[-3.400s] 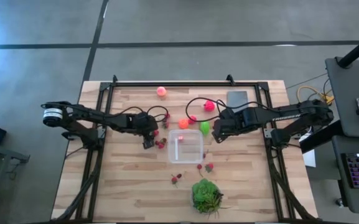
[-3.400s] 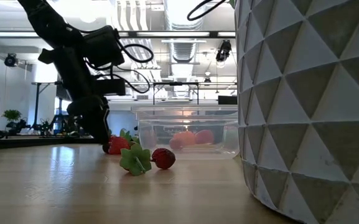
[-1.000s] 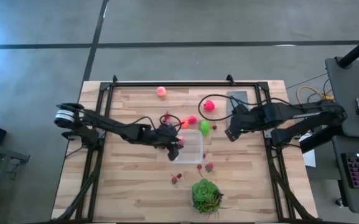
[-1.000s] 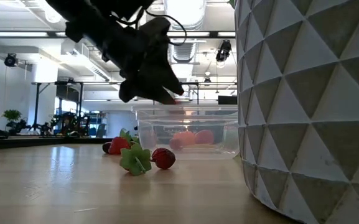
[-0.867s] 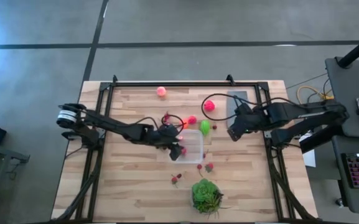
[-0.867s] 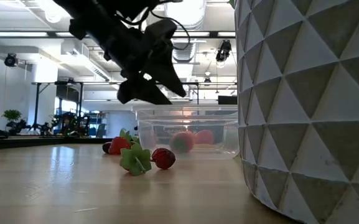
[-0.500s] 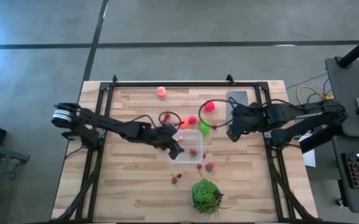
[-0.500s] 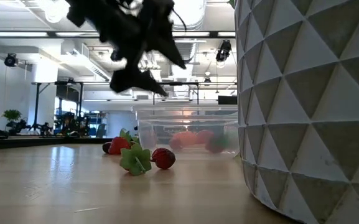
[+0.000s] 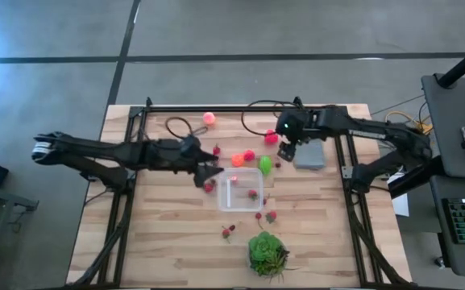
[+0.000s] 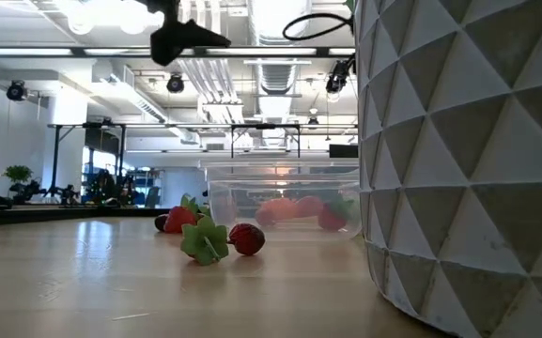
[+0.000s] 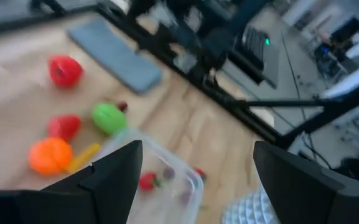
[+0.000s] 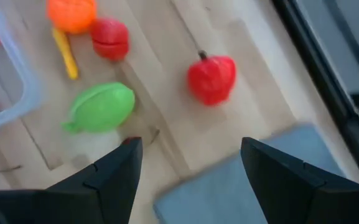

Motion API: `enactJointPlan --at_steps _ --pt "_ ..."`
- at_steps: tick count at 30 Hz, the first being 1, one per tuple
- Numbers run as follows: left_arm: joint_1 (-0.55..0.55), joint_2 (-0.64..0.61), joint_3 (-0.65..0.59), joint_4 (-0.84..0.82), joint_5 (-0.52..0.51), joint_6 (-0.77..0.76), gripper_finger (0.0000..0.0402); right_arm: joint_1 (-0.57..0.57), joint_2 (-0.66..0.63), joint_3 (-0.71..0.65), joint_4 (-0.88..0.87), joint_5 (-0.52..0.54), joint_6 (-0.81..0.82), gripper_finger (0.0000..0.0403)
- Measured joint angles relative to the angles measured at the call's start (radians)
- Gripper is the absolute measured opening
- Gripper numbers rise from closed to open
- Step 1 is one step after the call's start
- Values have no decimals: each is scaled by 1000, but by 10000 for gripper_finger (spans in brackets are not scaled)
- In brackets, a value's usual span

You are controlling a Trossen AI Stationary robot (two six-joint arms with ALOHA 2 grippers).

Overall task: Pick and placing Produce into tupperware
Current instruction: Put the red apple into the transparent container

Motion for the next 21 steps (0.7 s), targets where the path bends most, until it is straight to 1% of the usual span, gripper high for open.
enactJointPlan --at_steps 2,4,7,10,15,21 --pt "24 -29 -12 -34 -25 32 293 -49 36 0 43 -73 -37 265" --pt "52 -57 -34 -58 -49 65 293 -90 85 0 77 -110 -64 265" --pt "98 -82 -73 -59 -81 113 293 -134 155 0 116 -109 -113 265" --pt "143 -90 -106 -58 -82 162 293 -161 220 0 144 -111 -150 265" --pt "211 -86 -148 -61 -81 172 293 -177 312 18 145 -112 -199 265" --pt "271 -62 -167 -56 -78 263 293 -189 401 87 163 -98 -239 265"
